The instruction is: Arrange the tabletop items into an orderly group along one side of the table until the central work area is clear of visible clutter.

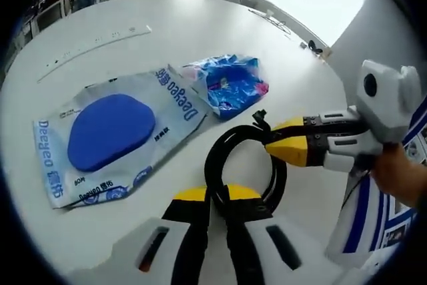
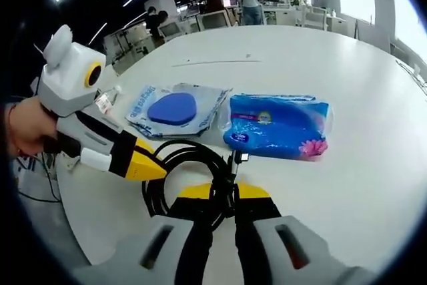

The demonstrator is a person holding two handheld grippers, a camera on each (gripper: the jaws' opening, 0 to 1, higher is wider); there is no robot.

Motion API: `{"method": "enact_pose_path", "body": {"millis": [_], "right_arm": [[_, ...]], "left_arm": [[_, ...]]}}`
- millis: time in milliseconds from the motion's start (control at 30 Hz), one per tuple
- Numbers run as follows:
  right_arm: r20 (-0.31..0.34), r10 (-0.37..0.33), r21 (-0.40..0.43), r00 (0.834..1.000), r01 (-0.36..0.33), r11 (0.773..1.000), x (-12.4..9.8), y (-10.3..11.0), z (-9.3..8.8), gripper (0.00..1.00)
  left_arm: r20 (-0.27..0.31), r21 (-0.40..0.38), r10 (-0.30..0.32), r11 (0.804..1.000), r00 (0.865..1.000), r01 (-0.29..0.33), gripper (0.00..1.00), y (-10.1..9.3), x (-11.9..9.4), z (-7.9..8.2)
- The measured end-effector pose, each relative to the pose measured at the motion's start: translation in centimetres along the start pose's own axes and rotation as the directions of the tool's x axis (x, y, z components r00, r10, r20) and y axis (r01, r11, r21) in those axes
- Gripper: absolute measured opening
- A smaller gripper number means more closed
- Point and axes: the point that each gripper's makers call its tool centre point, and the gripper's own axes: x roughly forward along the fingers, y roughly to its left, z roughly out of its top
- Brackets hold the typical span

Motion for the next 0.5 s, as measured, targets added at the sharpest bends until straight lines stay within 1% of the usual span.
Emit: {"method": "enact_pose_path", "body": {"millis": [500], "right_arm": [[-0.023, 0.011, 0.006, 1.0, -0.011, 1.0, 0.75, -0.35, -0.72, 0.09]], "left_arm": [[-0.003, -0.008, -0.009, 1.0, 1.0, 0.009, 0.06, 0.22, 0.47, -0.08]]}}
